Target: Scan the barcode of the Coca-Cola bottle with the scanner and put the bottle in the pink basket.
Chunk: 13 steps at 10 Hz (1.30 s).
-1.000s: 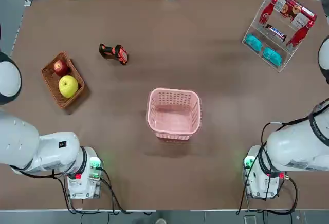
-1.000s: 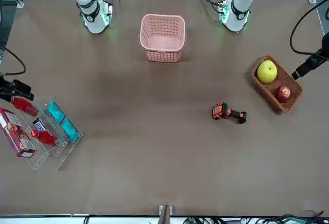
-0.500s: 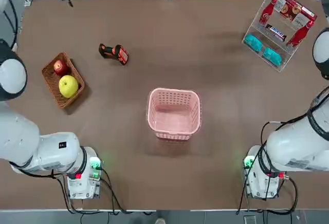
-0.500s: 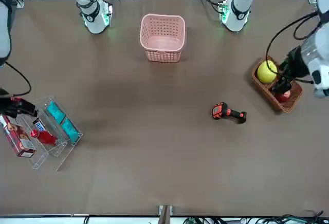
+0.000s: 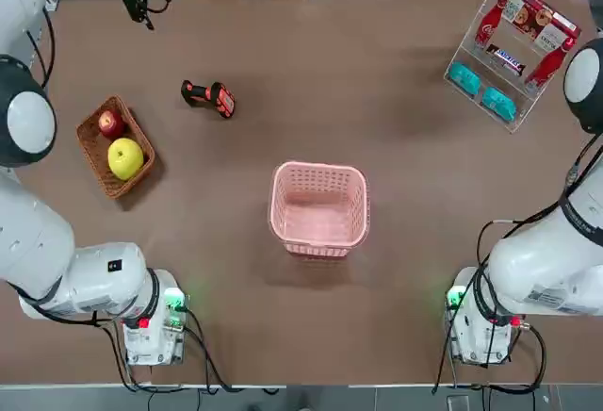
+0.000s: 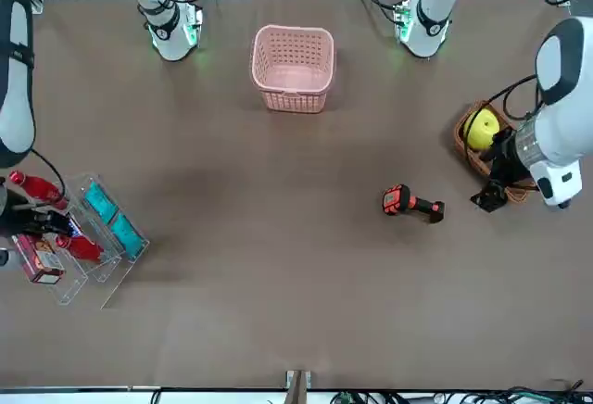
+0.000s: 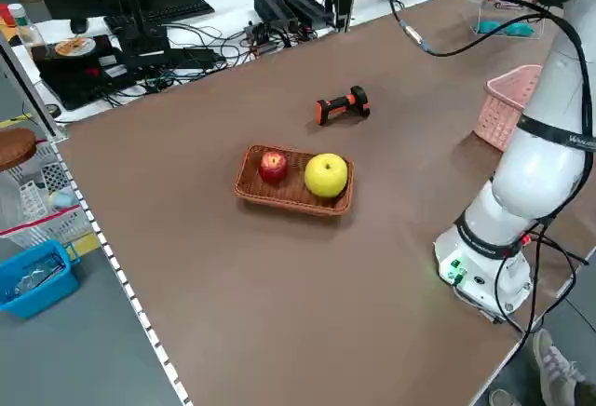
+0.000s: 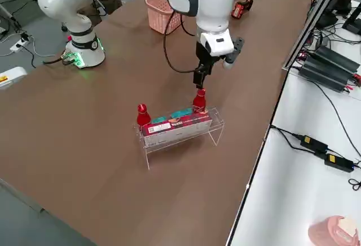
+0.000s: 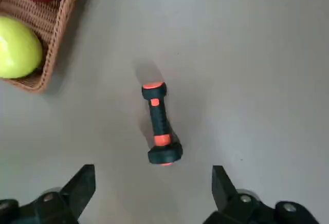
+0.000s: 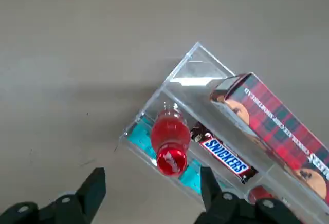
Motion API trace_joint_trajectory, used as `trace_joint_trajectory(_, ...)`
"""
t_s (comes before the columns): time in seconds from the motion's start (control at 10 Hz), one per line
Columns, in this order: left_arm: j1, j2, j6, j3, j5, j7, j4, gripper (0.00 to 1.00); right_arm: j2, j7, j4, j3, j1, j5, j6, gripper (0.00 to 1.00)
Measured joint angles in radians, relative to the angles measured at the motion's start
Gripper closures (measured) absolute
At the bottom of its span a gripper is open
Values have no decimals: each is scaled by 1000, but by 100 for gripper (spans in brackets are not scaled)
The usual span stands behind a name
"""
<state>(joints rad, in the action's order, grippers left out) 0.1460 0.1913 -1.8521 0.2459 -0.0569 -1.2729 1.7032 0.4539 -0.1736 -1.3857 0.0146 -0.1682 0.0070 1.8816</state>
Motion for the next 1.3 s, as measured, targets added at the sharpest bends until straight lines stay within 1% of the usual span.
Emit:
trace_joint_trajectory(0.2, -7, 12, -56, 4, 0, -91, 26, 0, 21, -7, 0, 0, -3, -4, 11, 19)
trace_joint_trajectory(0.5, -37, 58, -140, 6, 0, -200, 37, 0, 64, -8, -1, -1, -7, -32, 32, 20)
trace_joint_trajectory(0.6, -53, 78, -170, 6, 0, -235, 37, 0, 67, -8, -1, -1, -7, -32, 32, 20)
trace_joint_trajectory(0.8, -72, 93, -196, 7, 1, -281, 37, 0, 67, -9, 0, -1, -8, -32, 31, 22)
trace_joint_trajectory(0.9, -72, 100, -218, 7, 11, -304, 39, 0, 68, -9, -1, -1, -8, -32, 30, 26)
trace_joint_trajectory(1.1, -41, 131, -276, 29, 74, -319, 61, 0, 70, -9, -1, -1, -8, -32, 29, 33)
trace_joint_trajectory(1.2, -27, 149, -327, 42, 88, -318, 91, 0, 70, -9, -2, -1, -8, -32, 29, 43)
trace_joint_trajectory(1.3, -20, 156, -387, 52, 95, -315, 137, 0, 70, -9, -2, -1, -8, -32, 29, 45)
